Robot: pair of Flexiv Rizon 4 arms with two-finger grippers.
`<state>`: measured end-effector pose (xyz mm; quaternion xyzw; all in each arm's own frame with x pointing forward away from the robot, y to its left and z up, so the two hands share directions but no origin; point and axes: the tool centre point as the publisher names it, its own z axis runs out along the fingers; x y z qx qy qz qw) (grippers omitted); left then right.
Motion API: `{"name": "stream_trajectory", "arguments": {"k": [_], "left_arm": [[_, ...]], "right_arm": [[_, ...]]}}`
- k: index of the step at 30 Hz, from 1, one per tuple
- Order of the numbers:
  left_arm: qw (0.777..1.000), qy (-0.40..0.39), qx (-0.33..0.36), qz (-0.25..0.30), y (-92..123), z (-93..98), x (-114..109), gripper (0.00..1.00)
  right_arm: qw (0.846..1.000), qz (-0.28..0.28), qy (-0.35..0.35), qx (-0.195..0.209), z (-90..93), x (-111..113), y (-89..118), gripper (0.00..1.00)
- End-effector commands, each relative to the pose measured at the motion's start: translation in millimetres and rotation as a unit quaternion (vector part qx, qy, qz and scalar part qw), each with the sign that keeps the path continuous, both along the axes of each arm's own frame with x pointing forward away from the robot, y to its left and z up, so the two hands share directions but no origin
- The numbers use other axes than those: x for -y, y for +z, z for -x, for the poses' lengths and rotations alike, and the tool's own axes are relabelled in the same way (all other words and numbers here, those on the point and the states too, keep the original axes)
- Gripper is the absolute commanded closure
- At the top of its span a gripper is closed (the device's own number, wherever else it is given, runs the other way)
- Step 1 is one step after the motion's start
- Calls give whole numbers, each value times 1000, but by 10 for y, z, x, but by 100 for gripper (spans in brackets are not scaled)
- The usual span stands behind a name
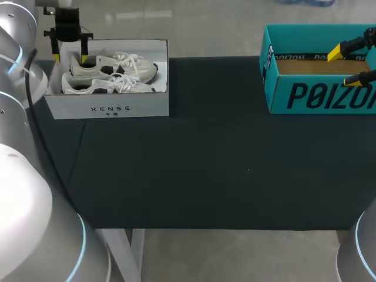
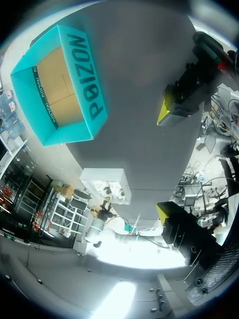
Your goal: Take the shoe out of the shoebox, open the shoe tongue, remove and reinsert the insole, then place the shoe into the shoebox
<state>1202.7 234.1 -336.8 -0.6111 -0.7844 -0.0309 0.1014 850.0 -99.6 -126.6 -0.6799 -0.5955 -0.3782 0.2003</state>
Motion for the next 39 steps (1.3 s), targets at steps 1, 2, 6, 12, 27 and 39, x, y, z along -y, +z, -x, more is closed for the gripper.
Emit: {"name": "stream_trajectory", "arguments": {"k": [1,2,6,12,27,39], "left_arm": [[996,68,-52,1,480,-50,57,0],[996,78,-52,-2,535,-29,67,0],[988,148,-47,-8,714,29,107,0],[966,255,-40,-5,970,168,121,0],[956,291,-36,-6,1119,268,127,0],[892,438,-33,-105,1217,366,197,0]], "right_arm": [[1000,1,-1,0,5,-3,-1,0],[1000,1,-1,0,5,-3,-1,0],[1000,5,3,5,-28,16,6,0],[993,121,0,1,-269,181,5,0],[972,233,-23,-7,-853,869,-77,0],[968,246,-27,-28,-986,976,-145,0]]}}
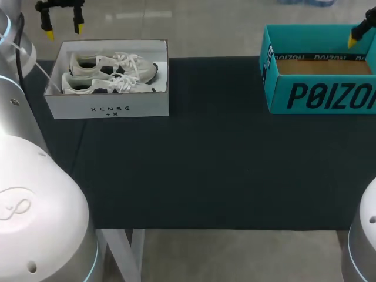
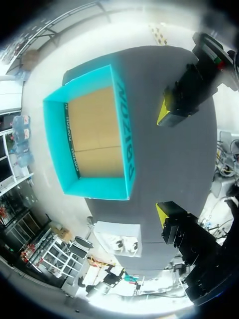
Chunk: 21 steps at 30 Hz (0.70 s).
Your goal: Take the shoe out of the shoebox, open the shoe tongue, remove and reinsert the insole, then place the shoe into the shoebox
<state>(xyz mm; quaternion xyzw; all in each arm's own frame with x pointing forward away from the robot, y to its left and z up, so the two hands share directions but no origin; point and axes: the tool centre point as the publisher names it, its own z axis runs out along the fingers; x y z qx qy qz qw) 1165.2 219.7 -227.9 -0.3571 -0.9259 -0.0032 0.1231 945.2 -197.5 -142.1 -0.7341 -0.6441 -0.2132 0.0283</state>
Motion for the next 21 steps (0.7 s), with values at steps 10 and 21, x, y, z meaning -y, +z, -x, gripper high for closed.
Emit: {"name": "stream_trajectory", "arguments": {"k": [10,21], "left_arm": [[760,611,-73,-210,411,425,-16,0],[760,611,-73,-210,411,425,-16,0]], "right_arm": [[1000,1,2,-9,-33,-2,11,0],[1000,1,2,-9,-33,-2,11,0]]}}
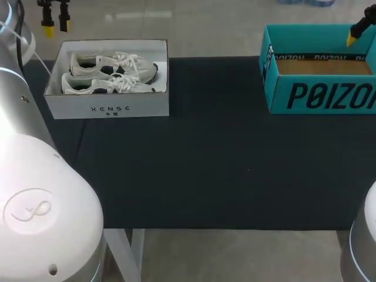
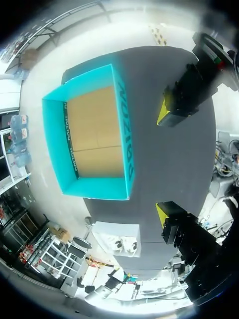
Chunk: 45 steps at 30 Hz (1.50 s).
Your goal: Take the shoe out of the shoebox, open the shoe tongue, remove and reinsert the insole, then place the shoe into the shoebox
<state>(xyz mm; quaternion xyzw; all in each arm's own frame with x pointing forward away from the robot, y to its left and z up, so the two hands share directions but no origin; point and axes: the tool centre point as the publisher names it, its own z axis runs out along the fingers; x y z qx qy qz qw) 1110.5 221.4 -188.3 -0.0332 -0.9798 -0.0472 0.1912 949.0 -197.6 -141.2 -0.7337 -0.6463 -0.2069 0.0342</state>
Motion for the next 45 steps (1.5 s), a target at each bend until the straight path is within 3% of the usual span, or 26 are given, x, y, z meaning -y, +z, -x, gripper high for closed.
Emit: {"name": "stream_trajectory", "arguments": {"k": [1,2,3,6,8,9,12,15,18,22,35,41,45], "left_arm": [[901,412,-12,-133,41,-157,32,0],[868,474,40,-144,58,-159,67,0],[841,525,60,-115,99,-121,103,0],[716,652,214,-130,102,6,170,0],[667,697,241,-107,68,102,201,0],[631,721,262,-115,52,146,199,0],[567,765,286,-105,-11,256,168,0],[530,780,317,-101,-70,321,129,0],[527,782,320,-90,-96,370,136,0],[532,763,347,-124,-93,357,203,0],[471,694,501,-212,110,331,322,0],[491,699,477,-207,59,377,343,0],[492,721,457,-171,3,452,361,0]], "right_arm": [[1000,1,-1,0,5,-3,1,0],[1000,1,-1,0,5,-3,1,0],[1000,1,-1,0,5,-3,1,0],[1000,1,-1,0,5,-3,1,0],[1000,1,-1,0,5,-3,1,0],[1000,1,-1,0,5,-3,1,0],[1000,1,-1,0,5,-3,1,0],[1000,1,-1,0,5,-3,1,0],[1000,1,-1,0,5,-3,1,0],[1000,1,-1,0,5,-3,1,0],[1000,1,-1,0,5,-3,1,0],[1000,1,-1,0,5,-3,1,0],[1000,1,-1,0,5,-3,1,0]]}}
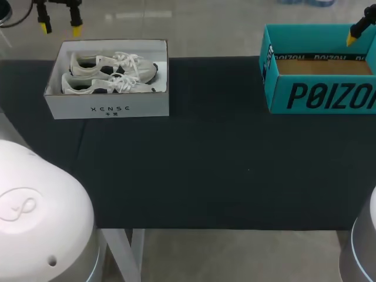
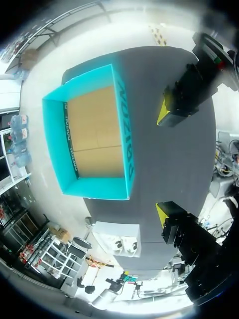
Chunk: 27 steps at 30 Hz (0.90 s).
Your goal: Take the shoe out of the shoebox, open the shoe tongue, remove and reinsert the insole, then place the shoe into the shoebox
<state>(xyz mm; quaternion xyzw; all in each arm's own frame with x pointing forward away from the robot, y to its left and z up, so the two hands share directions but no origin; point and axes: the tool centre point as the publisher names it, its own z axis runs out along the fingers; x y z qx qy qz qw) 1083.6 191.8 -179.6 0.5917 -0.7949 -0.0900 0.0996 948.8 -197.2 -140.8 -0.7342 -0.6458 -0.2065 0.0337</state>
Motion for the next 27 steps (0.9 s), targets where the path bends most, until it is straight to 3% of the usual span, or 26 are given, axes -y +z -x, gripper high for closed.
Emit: {"name": "stream_trajectory", "arguments": {"k": [1,7,12,17,19,23,27], "left_arm": [[879,212,338,-260,-115,205,71,0],[880,235,364,-193,-299,416,130,0],[898,251,340,-120,-443,439,95,0],[888,257,378,-53,-530,474,69,0],[884,273,379,11,-548,490,38,0],[894,234,376,63,-547,464,89,0],[920,138,340,141,-479,412,211,0]], "right_arm": [[1000,1,0,0,3,0,-2,0],[1000,1,0,0,3,0,-2,0],[1000,1,0,0,3,0,-2,0],[1000,1,0,0,3,0,-2,0],[1000,1,0,0,3,0,-2,0],[1000,1,0,0,3,0,-2,0],[1000,1,0,0,3,0,-2,0]]}}
